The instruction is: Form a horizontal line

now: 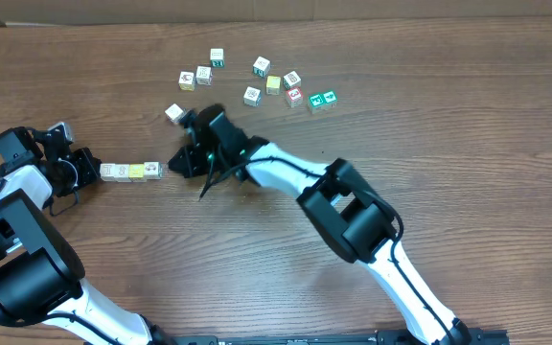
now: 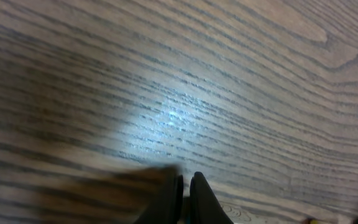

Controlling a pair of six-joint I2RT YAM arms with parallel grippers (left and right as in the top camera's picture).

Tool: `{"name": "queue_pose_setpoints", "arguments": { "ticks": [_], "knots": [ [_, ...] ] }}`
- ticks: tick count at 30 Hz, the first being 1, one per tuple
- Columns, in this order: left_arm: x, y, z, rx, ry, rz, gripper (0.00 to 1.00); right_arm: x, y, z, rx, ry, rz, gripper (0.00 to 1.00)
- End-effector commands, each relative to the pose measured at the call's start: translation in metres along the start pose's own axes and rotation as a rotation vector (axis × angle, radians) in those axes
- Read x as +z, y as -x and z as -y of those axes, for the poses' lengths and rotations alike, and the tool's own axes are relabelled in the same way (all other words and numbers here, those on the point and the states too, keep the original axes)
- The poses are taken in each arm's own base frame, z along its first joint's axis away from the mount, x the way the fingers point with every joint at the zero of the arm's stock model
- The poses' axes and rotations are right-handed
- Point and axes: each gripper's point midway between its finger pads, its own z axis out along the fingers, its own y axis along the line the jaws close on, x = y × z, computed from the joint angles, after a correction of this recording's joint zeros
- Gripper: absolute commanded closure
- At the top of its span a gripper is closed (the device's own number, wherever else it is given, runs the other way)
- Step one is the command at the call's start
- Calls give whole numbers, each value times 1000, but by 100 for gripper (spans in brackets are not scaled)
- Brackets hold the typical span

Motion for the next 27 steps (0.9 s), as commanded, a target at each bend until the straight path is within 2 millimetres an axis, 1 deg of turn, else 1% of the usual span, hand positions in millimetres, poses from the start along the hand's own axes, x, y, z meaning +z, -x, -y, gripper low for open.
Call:
{"name": "queue_pose_setpoints", "arguments": {
  "ticks": [1,4,6,8,11,12,13,14,15,16,18,20,21,22,24,25,27],
  "knots": [
    [-23,26,1,14,54,56,96,-47,55,10,-18,-36,87,96],
    [-51,42,4,33,107,109,96,-78,72,15,-55,-122,89,96],
    [-76,57,7,53,147,174,96,-99,81,17,-75,-197,91,96],
    [-110,72,12,48,198,256,96,-122,88,9,-101,-237,81,96],
    [-160,87,32,82,206,371,96,-159,90,-6,-88,-265,57,96],
    [-179,89,41,96,204,411,96,-172,90,-11,-77,-274,49,96],
    [-193,89,50,108,192,438,96,-187,89,-16,-65,-286,43,96],
    [-207,88,62,123,160,456,96,-205,87,-21,-50,-311,40,96],
    [-216,84,74,135,120,459,96,-222,85,-24,-39,-343,41,96],
    [-226,80,90,151,61,458,96,-242,82,-28,-28,-383,42,96],
    [-239,69,111,186,-17,448,96,-279,73,-39,-45,-444,40,96],
    [-253,55,127,223,-54,442,96,-319,61,-54,-57,-517,43,96],
    [-260,50,132,232,-55,444,96,-334,56,-59,-57,-542,49,96],
    [-270,43,140,257,-58,455,96,-355,48,-67,-58,-577,57,96],
    [-286,33,156,292,-70,482,96,-383,34,-78,-57,-610,63,96],
    [-296,24,167,329,-79,495,96,-398,26,-84,-57,-626,66,96],
    [-313,6,187,403,-92,517,96,-422,10,-95,-58,-642,71,96]
  ]
}}
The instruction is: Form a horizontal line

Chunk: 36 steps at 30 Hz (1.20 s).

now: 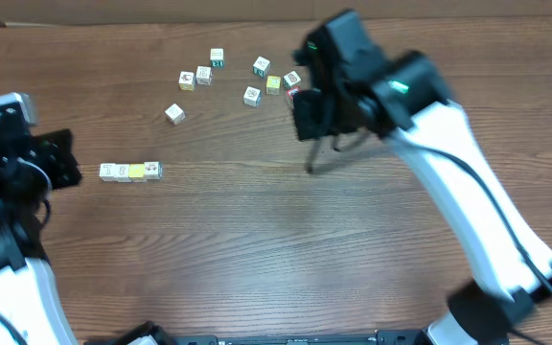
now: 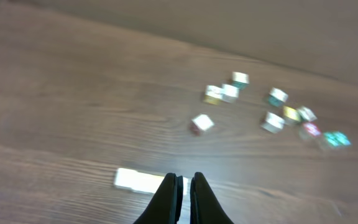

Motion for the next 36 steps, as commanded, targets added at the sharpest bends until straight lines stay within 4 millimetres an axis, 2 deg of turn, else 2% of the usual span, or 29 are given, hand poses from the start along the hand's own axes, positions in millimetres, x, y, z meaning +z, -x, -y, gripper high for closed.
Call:
{"name": "queue_pose_setpoints", "arguments": {
  "ticks": [1,4,6,9,13,15,17,18,19,20,21,25,36],
  "knots": [
    [-45,5,50,156,-84,98,96,-45,-10,11,-24,-69,76,96],
    [-83,-3,84,256,-118,165,96,-72,-35,18,-17,-80,88,96],
    [-111,-12,99,319,-124,219,96,-91,-56,28,26,-102,118,96],
    [-141,-28,117,411,-167,268,96,-112,-90,40,71,-103,178,96],
    [-163,-54,134,502,-267,269,96,-128,-145,54,127,-50,279,96],
    [-165,-67,140,530,-317,232,96,-134,-173,63,158,-18,341,96],
    [-164,-73,144,543,-349,212,95,-142,-193,68,178,13,400,96],
    [-164,-75,145,548,-362,205,87,-147,-201,70,191,30,429,91],
    [-164,-76,146,548,-371,201,71,-153,-208,71,200,49,464,74],
    [-163,-77,147,539,-376,197,27,-159,-213,72,203,65,493,2],
    [-163,-77,147,527,-378,195,0,-165,-217,72,200,79,523,0],
    [-163,-80,146,476,-381,170,0,-177,-229,74,194,104,575,0],
    [-158,-122,134,454,-371,-16,0,-160,-260,88,208,39,441,0]
  ]
}}
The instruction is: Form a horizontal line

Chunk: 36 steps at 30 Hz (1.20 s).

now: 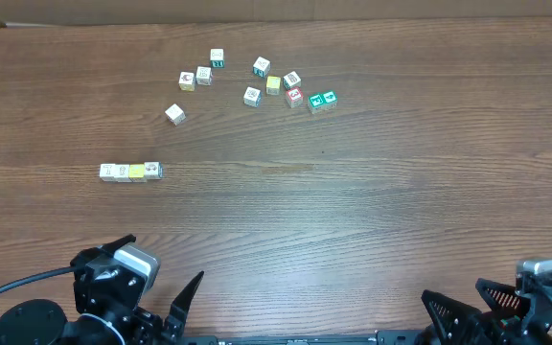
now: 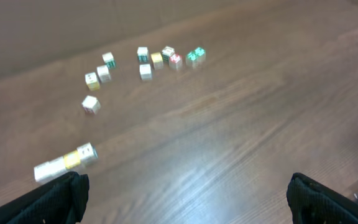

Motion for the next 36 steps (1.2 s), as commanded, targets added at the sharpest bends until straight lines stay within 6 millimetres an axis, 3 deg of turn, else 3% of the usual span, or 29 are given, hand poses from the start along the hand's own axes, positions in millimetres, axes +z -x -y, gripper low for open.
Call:
{"name": "queue_pose_setpoints", "arguments": {
  "ticks": [1,8,12,16,20,27,36],
  "knots": [
    [1,-10,2,-21,-9,-40,0,0,-4,5,3,-21,-12,0],
    [0,-26,5,-42,-21,-104,0,0,-6,6,3,-27,-21,0],
    [0,-28,-4,-42,33,-116,0,0,-6,6,3,-27,-21,0],
    [5,-2,-9,-24,52,46,1,0,-6,6,3,-27,-21,0],
    [27,9,-24,-28,107,235,1,0,-6,6,3,-27,-21,0],
    [83,-23,-41,-81,116,410,1,0,-6,6,3,-27,-21,0],
    [127,-57,-50,-83,103,482,0,0,-6,6,3,-27,-21,0]
  ]
}}
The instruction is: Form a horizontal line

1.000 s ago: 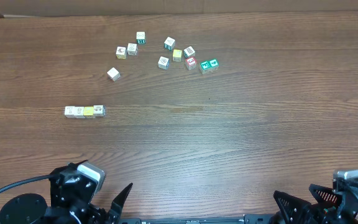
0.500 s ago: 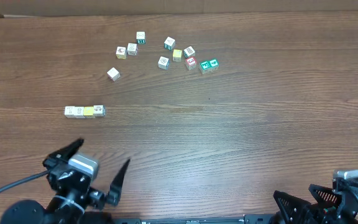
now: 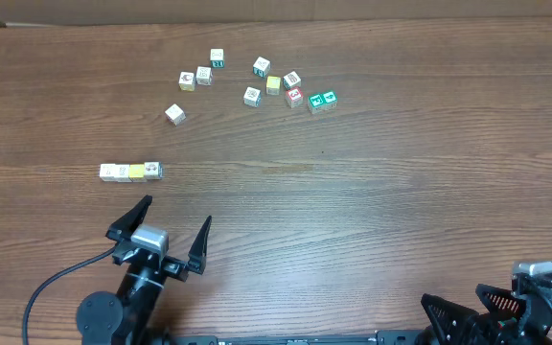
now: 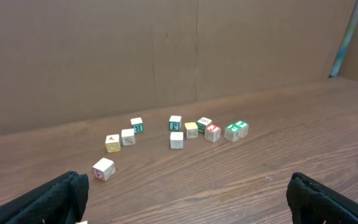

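Note:
A row of three small blocks [image 3: 130, 172] lies left of centre on the wooden table [image 3: 353, 192]. One white block [image 3: 174, 114] [image 4: 103, 168] sits alone beyond the row. Farther back, several loose blocks [image 3: 257, 81] [image 4: 176, 130] are scattered, ending in a green pair [image 3: 323, 99] [image 4: 235, 129]. My left gripper [image 3: 176, 209] [image 4: 186, 180] hangs open and empty near the front edge, short of the row, its fingers [image 4: 48, 199] wide apart. At the front right corner my right gripper [image 3: 506, 311] is partly cut off, one finger splayed out, holding nothing.
A brown cardboard wall [image 4: 166, 56] stands behind the table's far edge. A black cable [image 3: 51, 283] trails from the left arm's base at the front left.
My left gripper was low at the front left corner; now it stands a little farther in, its camera level toward the blocks. The right arm and all blocks have hardly changed.
First my left gripper was shut at the left end of the three-block row, with the right gripper at its right end. Then both arms were up and away, the left still shut. Later both sat at the front edge, the left open. The blocks stayed put.

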Controlling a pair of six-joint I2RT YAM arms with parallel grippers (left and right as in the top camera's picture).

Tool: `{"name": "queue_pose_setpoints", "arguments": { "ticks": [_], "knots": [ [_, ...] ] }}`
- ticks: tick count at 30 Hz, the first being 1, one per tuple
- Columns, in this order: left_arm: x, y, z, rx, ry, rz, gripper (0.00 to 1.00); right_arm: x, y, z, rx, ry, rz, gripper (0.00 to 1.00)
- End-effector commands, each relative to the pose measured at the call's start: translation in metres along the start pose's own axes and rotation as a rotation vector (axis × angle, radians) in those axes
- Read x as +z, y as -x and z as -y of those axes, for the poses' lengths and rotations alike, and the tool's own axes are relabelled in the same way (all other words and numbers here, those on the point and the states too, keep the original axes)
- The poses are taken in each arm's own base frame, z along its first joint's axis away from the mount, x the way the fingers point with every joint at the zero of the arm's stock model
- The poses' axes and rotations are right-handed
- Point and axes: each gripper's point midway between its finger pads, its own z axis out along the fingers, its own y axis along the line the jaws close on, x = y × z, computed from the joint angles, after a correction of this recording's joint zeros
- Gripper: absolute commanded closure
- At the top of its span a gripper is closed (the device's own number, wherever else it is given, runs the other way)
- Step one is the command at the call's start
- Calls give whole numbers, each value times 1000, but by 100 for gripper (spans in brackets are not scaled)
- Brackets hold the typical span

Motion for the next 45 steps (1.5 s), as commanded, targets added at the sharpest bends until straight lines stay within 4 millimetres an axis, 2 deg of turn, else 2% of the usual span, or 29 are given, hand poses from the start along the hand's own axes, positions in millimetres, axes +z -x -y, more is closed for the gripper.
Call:
{"name": "queue_pose_setpoints", "arguments": {
  "ticks": [1,12,18,21,45],
  "knots": [
    [5,-14,0,-41,-13,2,0,-1,2,1,-1,-5,15,0],
    [21,-49,-6,-104,-13,38,0,-1,2,1,-1,-4,14,0],
    [21,-50,-9,-107,9,33,1,-1,2,1,-1,-5,15,0],
    [22,-59,-9,-119,10,-2,0,-1,2,1,-1,-5,15,0],
    [22,-59,-9,-120,10,-3,0,-1,3,4,-14,-18,22,0]
  ]
}}
